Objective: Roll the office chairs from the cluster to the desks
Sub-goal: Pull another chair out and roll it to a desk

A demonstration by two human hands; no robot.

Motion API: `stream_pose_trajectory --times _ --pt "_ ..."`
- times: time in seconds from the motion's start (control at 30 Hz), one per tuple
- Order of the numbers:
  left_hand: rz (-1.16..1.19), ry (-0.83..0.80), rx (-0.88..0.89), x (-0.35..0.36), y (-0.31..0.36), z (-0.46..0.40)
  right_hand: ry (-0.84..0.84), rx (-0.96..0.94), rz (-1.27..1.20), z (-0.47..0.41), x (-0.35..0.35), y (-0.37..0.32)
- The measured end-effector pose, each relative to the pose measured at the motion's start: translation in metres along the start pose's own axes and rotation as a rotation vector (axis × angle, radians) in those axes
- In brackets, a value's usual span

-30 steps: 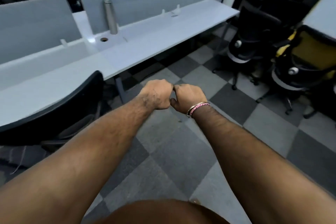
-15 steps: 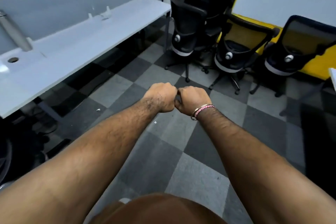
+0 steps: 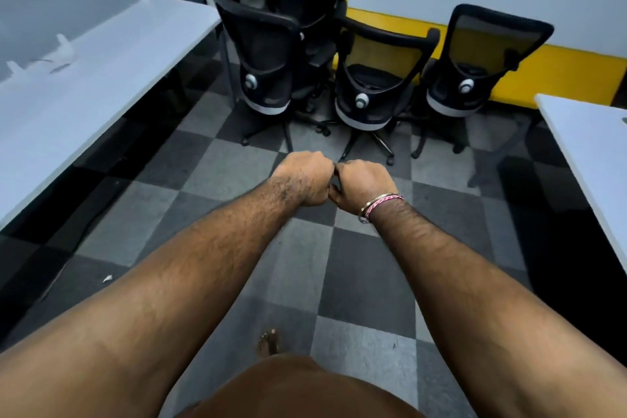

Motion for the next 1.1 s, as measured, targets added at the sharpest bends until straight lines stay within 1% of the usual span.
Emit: stream_pose_trajectory --times 0.2,0.3,0.43,0.53,0.73,0.9,1.0,1.1 --pt "-0.011 0.005 0.086 -0.023 -0.046 -0.103 0.0 0.154 -0.048 -0.092 0.002 0.042" --pt "-0.031 -0.014 0.118 -0.024 -0.06 -0.145 -0.003 0.185 -0.057 -0.125 0.011 0.059" --pt "-0.04 -0.027 0.16 -0.018 -0.075 -0.223 -0.026 0.223 -0.061 -0.185 0.037 0.1" --pt "-0.045 -0.04 0.178 -0.012 -0.083 -0.281 -0.049 0.216 -0.064 -0.226 0.06 0.13" --pt "-0.063 -0.066 0.174 -0.02 -0.088 -0.405 -0.053 0.214 -0.063 -0.317 0.093 0.214" --pt "-0.037 -0.029 0.175 -0.046 -0.099 -0.504 -0.029 0.217 -0.078 -0.397 0.097 0.285" --pt "-0.013 -0.05 0.171 -0.05 -0.104 -0.553 -0.076 0.215 -0.087 -0.433 0.104 0.315" --pt "-0.014 -0.055 0.185 -0.047 -0.115 -0.611 -0.085 0.238 -0.107 -0.473 0.118 0.345"
Point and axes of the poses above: each hand's wrist, its own z-axis away from the middle knuckle, its own x-axis out of the palm, y = z × x, the point moved 3 cm from there along -z, towards the middle knuckle, and after that the axes turned 5 degrees about z, right-handed, at the moved point
